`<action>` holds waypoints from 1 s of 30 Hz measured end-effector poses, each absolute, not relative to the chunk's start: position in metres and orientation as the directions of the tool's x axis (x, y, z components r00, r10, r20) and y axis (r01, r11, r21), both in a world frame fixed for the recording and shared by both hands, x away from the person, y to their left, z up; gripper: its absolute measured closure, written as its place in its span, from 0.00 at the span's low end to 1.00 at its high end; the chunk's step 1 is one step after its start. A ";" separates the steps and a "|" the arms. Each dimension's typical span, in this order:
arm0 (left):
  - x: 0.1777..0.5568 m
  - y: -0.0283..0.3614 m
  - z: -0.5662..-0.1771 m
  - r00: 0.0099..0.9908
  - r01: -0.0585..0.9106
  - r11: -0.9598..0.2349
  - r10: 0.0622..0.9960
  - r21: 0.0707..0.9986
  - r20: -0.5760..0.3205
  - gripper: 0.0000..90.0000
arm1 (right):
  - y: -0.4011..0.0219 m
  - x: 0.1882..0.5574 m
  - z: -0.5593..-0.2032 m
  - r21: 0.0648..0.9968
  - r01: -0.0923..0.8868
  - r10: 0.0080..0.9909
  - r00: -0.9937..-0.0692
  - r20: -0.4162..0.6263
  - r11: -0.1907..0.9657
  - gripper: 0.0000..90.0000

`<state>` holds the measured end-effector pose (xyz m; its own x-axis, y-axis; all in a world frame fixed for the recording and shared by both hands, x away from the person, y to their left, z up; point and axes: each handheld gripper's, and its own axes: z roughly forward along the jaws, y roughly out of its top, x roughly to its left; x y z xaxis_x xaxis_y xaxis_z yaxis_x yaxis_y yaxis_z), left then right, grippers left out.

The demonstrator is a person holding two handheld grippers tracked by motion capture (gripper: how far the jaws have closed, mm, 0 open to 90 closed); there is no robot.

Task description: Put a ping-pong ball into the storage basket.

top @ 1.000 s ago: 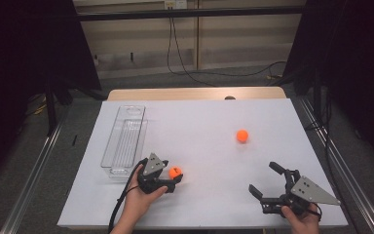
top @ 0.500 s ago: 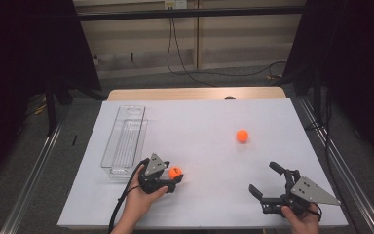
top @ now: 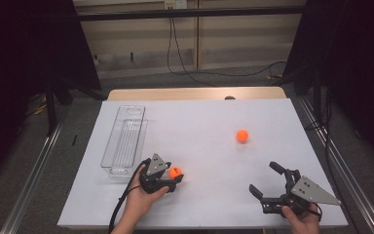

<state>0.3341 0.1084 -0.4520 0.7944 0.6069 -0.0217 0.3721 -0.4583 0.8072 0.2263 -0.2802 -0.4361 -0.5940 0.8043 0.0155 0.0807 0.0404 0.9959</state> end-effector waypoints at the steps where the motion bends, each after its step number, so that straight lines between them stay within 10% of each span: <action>1: 0.334 0.108 -0.452 0.796 0.370 -0.463 0.605 0.806 -0.018 0.41 | -0.280 0.226 -0.436 0.996 0.081 0.804 -0.594 0.016 0.040 0.02; 30: 0.335 0.103 -0.453 0.804 0.393 -0.493 0.594 0.777 -0.030 0.55 | -0.281 0.226 -0.436 0.996 0.081 0.804 -0.594 0.016 0.040 0.02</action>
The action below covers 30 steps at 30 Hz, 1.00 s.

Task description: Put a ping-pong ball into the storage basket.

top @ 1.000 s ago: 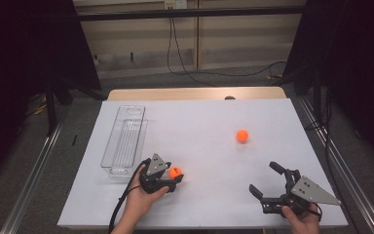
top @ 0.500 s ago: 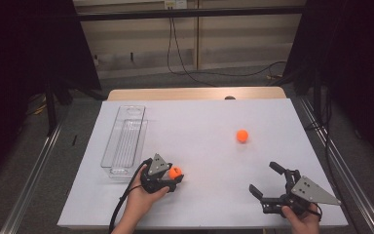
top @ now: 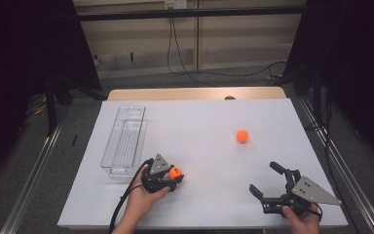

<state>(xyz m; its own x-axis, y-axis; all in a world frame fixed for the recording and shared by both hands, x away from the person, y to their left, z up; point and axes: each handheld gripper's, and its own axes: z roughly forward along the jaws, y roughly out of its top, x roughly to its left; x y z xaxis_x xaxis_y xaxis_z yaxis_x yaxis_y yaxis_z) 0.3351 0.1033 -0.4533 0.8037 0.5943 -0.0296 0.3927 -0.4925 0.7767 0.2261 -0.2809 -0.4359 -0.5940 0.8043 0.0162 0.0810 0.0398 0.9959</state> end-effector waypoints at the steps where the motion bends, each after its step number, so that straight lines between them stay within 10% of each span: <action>1: 0.335 0.103 -0.453 0.804 0.394 -0.493 0.594 0.776 -0.031 0.55 | -0.281 0.226 -0.436 0.996 0.081 0.804 -0.594 0.017 0.039 0.02; 30: 0.336 0.106 -0.448 0.803 0.404 -0.440 0.591 0.802 -0.080 0.56 | -0.281 0.226 -0.436 0.996 0.082 0.802 -0.598 0.019 0.038 0.02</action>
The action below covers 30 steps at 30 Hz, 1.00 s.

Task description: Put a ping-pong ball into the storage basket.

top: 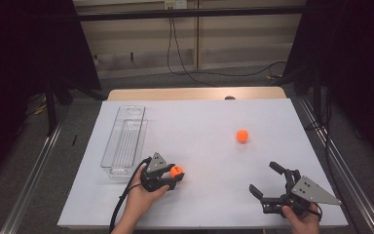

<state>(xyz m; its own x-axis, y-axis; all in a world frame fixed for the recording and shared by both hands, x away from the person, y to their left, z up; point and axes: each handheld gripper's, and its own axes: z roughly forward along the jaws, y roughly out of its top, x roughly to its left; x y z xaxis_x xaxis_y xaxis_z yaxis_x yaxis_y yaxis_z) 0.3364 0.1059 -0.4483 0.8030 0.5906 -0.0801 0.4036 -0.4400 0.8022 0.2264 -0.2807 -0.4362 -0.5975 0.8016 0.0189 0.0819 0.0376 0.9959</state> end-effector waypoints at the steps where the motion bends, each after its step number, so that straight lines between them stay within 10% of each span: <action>1: 0.336 0.106 -0.447 0.804 0.402 -0.437 0.589 0.805 -0.082 0.56 | -0.280 0.226 -0.436 0.996 0.082 0.801 -0.598 0.020 0.037 0.02; 30: 0.340 0.109 -0.428 0.801 0.403 -0.375 0.587 0.835 -0.122 0.57 | -0.280 0.227 -0.437 0.996 0.088 0.797 -0.603 0.030 0.029 0.02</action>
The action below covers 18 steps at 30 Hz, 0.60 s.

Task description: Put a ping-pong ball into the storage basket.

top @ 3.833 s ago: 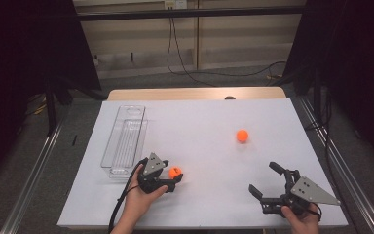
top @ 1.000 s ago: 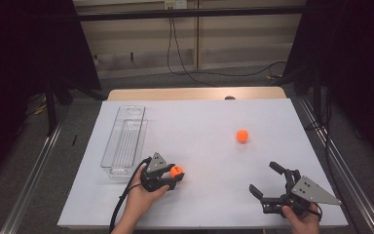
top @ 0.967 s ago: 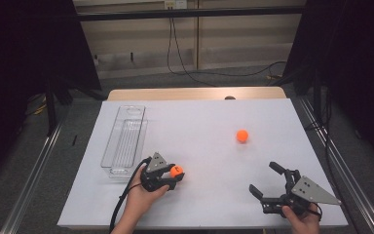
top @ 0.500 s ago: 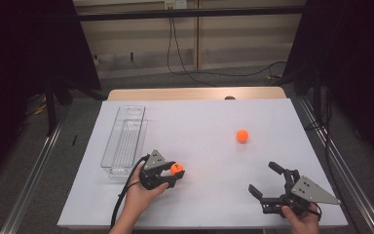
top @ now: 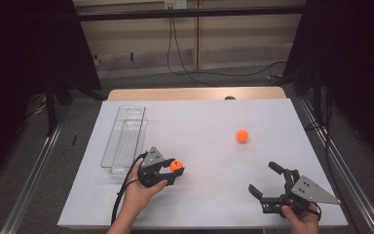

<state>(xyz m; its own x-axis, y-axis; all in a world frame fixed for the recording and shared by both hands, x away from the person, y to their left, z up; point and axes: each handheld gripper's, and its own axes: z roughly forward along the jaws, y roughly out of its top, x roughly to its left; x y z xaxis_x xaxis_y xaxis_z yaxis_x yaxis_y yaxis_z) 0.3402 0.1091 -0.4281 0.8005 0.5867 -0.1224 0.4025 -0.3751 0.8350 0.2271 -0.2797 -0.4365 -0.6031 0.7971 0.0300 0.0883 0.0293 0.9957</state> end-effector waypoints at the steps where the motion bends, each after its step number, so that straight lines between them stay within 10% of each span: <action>1: 0.341 0.109 -0.428 0.802 0.397 -0.377 0.585 0.837 -0.117 0.57 | -0.280 0.227 -0.437 0.996 0.089 0.797 -0.603 0.030 0.030 0.02; 18: 0.343 0.113 -0.420 0.796 0.398 -0.343 0.590 0.851 -0.134 0.56 | -0.279 0.227 -0.436 0.996 0.088 0.795 -0.606 0.032 0.028 0.02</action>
